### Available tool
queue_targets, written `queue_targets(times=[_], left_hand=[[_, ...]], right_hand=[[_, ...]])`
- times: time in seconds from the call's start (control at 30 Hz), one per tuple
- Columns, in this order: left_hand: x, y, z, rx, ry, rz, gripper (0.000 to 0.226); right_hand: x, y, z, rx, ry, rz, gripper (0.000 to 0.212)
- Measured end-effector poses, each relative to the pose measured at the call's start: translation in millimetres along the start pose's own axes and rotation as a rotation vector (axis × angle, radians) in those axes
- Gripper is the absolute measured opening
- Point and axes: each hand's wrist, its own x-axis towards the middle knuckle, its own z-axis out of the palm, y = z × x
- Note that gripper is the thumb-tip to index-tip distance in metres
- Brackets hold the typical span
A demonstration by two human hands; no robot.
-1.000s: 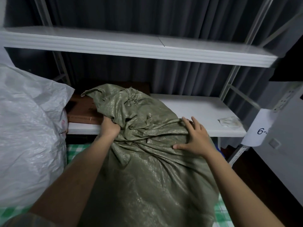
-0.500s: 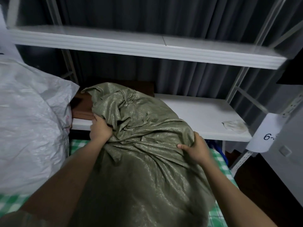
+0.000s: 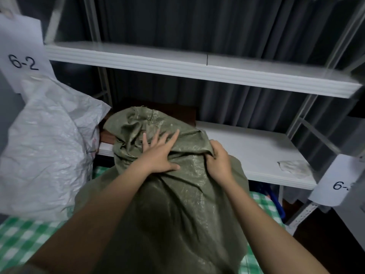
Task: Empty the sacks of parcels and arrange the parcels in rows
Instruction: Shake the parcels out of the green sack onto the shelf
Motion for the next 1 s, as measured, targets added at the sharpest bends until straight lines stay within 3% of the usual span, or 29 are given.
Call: queue_targets(times=[0.07,0.23,0.3,0.4,0.5,0.57,0.67,0.77,0.87,1.0], left_hand=[[6,10,6,0.005,0.015,-0.016,0.099],[6,23,5,0.069,0.195,-0.101,0.034],[2,27,-1,-0.015,0.24,-0.146,0.033],[2,29,-12,-0.173,0.332,-0.202,0.036],[3,25,-21,-0.244,0.403,-0.227,0.044],[4,23,-22,-0.259,0.413,-0.225,0.049],[6,18,-18,-0.315,0.417,-0.257,0.044],[11,10,-22,-0.354,0.456,-0.285,0.028],[12,13,-25,-0.326,0.431,-0.238,0.031],[16,15,-35,-0.375,0.518,-0.227,0.043]], right_hand=[[3,-5,1,-0.064,-0.044,-0.018,0.027],[8,-23,-5,-0.032,-0.101,-0.138,0.029],[14,-24,-9,-0.02,-0.106,-0.055,0.023],[20,-31,-15,-0.001,-0.083,-0.089,0.012],[15,-15,-25,0.031,-0.237,0.019,0.026],[13,5,-28,-0.177,-0.329,0.141,0.032],[20,-1,-28,-0.32,-0.155,0.106,0.028],[26,-15,-29,-0.184,0.005,0.058,0.037],[33,-14,-26,-0.262,-0.041,0.161,0.031],[46,-33,-23,-0.081,0.151,0.085,0.044]])
